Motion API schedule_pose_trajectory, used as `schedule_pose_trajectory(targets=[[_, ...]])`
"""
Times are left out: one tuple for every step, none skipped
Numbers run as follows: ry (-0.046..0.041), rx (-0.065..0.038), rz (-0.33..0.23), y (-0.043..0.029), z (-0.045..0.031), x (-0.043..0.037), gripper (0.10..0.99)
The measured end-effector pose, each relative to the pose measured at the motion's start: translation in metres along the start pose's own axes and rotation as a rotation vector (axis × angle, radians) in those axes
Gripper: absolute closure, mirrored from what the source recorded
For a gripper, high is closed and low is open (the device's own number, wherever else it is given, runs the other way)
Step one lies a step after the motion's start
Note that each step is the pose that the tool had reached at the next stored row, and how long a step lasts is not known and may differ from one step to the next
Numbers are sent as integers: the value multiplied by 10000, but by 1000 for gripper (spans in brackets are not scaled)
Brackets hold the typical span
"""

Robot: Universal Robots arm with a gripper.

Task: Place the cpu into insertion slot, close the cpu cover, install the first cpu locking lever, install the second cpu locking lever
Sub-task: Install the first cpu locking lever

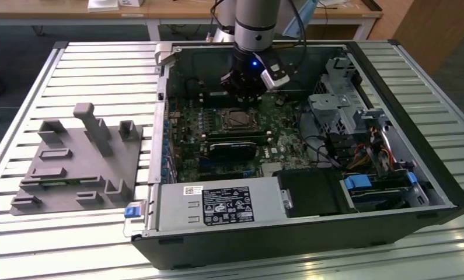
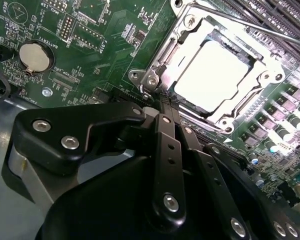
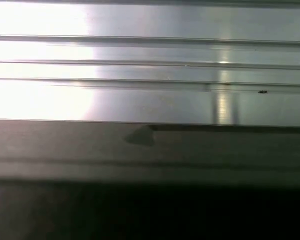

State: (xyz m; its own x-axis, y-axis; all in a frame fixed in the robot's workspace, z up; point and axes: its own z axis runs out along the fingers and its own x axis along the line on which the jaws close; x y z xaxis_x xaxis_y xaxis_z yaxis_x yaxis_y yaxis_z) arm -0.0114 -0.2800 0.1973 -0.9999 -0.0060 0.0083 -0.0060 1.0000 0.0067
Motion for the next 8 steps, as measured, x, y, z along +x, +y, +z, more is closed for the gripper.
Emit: schedule_pose_trajectory(targets=[[0, -26, 0, 0, 0, 0, 980], [-1, -50, 0, 0, 0, 0, 980], [-1, -76, 0, 0, 0, 0, 980], [0, -103, -1, 0, 0, 0, 980], [-1, -132, -1, 0, 0, 0, 980], [-1, -161, -1, 0, 0, 0, 980], [-1, -187, -1, 0, 0, 0, 980], [-1, -210, -1, 0, -2, 0, 980]])
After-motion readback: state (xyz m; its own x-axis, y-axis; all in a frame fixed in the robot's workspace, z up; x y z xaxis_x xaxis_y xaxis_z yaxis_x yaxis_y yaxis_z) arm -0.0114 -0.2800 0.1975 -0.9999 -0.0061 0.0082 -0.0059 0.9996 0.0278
